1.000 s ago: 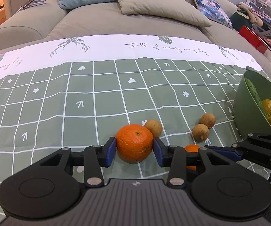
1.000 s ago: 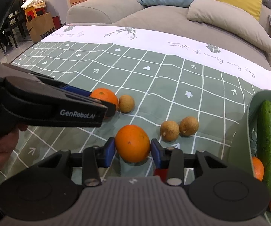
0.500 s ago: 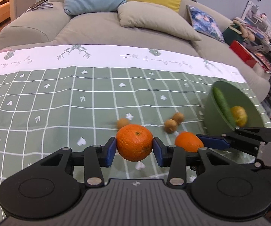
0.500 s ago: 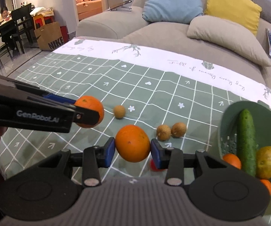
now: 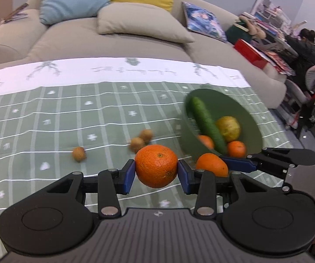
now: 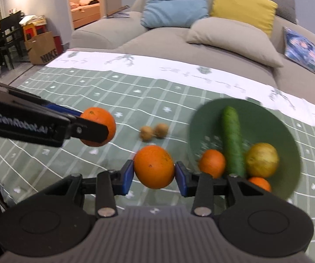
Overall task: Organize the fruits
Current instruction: 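Carry both oranges over the colander and lower them inside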
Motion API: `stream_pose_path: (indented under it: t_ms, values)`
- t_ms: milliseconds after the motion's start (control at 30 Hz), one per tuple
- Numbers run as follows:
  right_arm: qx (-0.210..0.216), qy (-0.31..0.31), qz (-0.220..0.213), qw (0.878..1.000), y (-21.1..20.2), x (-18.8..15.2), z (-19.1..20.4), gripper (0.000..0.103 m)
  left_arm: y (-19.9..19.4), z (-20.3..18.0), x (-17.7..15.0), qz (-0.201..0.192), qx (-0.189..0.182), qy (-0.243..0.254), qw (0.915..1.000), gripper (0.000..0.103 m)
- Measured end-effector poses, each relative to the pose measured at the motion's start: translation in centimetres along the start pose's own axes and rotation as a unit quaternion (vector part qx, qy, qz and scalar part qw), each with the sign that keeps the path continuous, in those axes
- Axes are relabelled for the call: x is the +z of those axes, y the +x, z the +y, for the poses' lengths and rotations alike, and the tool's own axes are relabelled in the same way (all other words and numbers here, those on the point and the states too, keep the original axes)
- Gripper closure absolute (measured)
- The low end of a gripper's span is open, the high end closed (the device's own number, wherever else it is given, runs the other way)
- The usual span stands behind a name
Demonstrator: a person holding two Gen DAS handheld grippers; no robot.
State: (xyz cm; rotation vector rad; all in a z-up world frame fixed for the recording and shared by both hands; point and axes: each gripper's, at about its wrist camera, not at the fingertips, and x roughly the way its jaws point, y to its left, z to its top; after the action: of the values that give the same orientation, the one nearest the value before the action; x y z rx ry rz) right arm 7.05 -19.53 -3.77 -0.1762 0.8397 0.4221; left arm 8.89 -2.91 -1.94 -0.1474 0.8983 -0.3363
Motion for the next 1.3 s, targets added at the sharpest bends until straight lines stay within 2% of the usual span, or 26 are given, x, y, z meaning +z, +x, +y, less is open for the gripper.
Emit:
stream_pose_path:
  t_ms: [233,367,467,633,1000,1300]
  values:
    - [-0.025,0.013,0.01,1.0,-1.1,0.5,-4.6,0.066,1.9,-2.9,2.2,0.003,-0.036,0.01,0.9993,0.056]
    - [-0.032,0.002,0.038,0.999,-0.7,1.3,-7.2,0.066,3.3,-4.4,3.6,0.014,-0.058,0.004,0.9982,0.056]
    - [-0.022,-0.002,0.069,0.997,-0.1,1.5,-8.9,0.066,4.7,-5.2,4.4,0.036,-0.071,-0.005,0.9968,0.056]
    - [0.016,0.027,0.115,0.993,1.2,1.7,-11.4,0.066,7.1,-6.5,5.3,0.077,-0.091,-0.015,0.9928,0.056]
    - [0.033,0.007,0.182,0.983,4.0,2.4,-12.2,0.065,10.5,-7.3,5.7,0.156,-0.063,-0.029,0.9853,0.056]
    - [0.042,0.01,0.208,0.977,5.2,2.2,-12.3,0.065,11.8,-7.6,5.8,0.186,-0.066,-0.032,0.9798,0.056]
